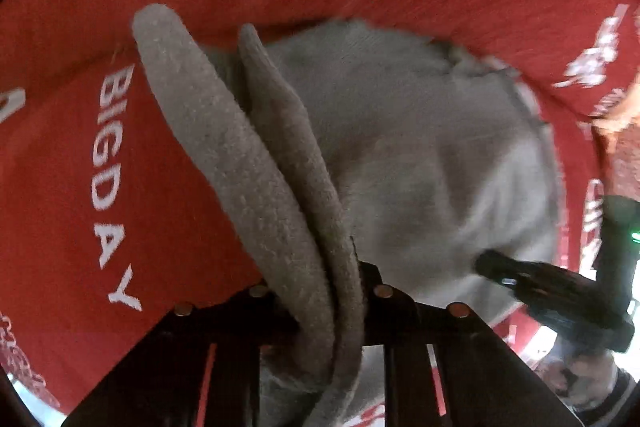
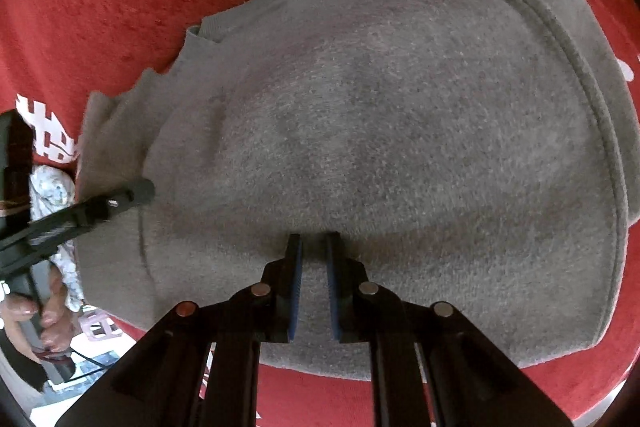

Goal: Fold small clothes

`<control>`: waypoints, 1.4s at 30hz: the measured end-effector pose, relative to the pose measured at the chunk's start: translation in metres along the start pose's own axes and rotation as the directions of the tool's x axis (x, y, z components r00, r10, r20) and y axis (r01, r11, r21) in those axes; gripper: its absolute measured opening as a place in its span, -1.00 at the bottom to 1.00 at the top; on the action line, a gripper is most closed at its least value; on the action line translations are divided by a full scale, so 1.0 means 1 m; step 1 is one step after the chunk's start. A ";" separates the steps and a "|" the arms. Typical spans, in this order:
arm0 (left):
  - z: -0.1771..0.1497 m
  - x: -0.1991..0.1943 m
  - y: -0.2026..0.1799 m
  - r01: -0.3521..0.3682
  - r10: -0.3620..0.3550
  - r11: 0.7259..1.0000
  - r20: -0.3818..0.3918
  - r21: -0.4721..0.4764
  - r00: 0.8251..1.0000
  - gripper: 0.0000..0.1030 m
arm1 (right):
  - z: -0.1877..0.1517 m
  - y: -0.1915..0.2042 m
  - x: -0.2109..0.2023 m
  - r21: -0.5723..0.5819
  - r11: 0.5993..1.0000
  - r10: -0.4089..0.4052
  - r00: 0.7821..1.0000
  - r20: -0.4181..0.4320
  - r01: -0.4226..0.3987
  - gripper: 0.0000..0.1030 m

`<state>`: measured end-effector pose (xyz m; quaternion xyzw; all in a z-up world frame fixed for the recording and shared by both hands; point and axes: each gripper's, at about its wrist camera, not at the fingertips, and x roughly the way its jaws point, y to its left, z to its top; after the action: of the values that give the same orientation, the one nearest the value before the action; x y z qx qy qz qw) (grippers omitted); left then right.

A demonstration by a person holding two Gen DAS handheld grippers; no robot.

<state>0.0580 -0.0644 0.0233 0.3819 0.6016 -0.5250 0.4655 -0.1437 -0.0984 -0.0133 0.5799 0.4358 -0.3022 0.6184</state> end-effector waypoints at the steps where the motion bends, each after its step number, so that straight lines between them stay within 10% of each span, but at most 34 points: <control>1: 0.001 -0.008 -0.007 0.012 -0.012 1.000 0.017 0.015 1.000 -0.65 | 0.000 -0.002 -0.001 0.000 1.000 0.012 1.000 -0.002 -0.012 -0.78; 10: 0.042 -0.070 -0.132 0.158 -0.179 0.972 0.108 0.172 0.978 -0.65 | -0.005 -0.059 -0.052 0.156 0.975 0.152 0.986 0.064 -0.160 -0.70; 19: 0.041 -0.001 -0.272 0.108 -0.134 0.899 0.030 0.425 0.991 -0.65 | -0.022 -0.152 -0.093 0.336 0.897 0.233 0.953 0.191 -0.287 -0.58; 28: 0.029 0.052 -0.291 0.027 -0.009 0.913 -0.046 0.406 0.999 -0.63 | -0.042 -0.209 -0.084 0.446 0.784 0.354 0.901 0.251 -0.432 -0.58; 32: 0.023 0.029 -0.304 0.039 -0.048 0.890 0.008 0.455 0.999 0.25 | -0.049 -0.227 -0.084 0.461 0.762 0.374 0.890 0.262 -0.455 -0.58; 37: 0.019 0.005 -0.334 -0.007 -0.068 0.842 0.118 0.539 0.991 0.25 | -0.058 -0.243 -0.089 0.490 0.724 0.396 0.874 0.281 -0.485 -0.58; 42: 0.037 -0.014 -0.291 -0.004 -0.078 0.910 0.179 0.415 0.981 0.25 | -0.068 -0.271 -0.092 0.526 0.621 0.455 0.813 0.362 -0.582 -0.53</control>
<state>-0.2079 -0.1466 0.1165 0.4078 0.4362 -0.6835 0.4198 -0.4349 -0.0832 -0.0508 0.8171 0.0638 -0.2893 0.4946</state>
